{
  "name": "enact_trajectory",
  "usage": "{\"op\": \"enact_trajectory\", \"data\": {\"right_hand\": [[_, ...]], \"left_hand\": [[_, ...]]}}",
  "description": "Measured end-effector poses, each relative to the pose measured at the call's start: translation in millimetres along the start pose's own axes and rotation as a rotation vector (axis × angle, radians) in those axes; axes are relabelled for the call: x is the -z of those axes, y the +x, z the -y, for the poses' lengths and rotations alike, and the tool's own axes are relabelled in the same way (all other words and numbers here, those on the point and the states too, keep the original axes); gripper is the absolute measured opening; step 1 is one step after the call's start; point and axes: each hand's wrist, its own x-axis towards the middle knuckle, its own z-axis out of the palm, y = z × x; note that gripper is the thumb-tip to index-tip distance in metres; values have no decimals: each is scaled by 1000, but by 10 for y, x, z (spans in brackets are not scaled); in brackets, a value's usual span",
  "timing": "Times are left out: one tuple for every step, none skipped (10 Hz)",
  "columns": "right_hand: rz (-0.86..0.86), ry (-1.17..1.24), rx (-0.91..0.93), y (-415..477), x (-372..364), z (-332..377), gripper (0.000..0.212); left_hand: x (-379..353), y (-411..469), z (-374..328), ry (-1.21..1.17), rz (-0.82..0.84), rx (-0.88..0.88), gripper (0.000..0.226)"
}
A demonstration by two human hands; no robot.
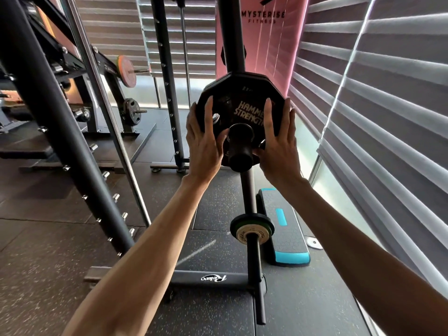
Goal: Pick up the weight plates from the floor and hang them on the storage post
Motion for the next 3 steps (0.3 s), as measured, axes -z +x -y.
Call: {"op": "enact_trajectory", "data": {"right_hand": [[34, 28, 5, -58, 176, 40, 96], [-20, 16, -15, 59, 359, 133, 79], [-56, -5, -33, 345, 706, 374, 53]], "left_hand": [[225, 43, -36, 1, 25, 27, 58], [402, 231, -168, 41, -45, 3, 43], [656, 581, -519, 17, -43, -14, 24]]}}
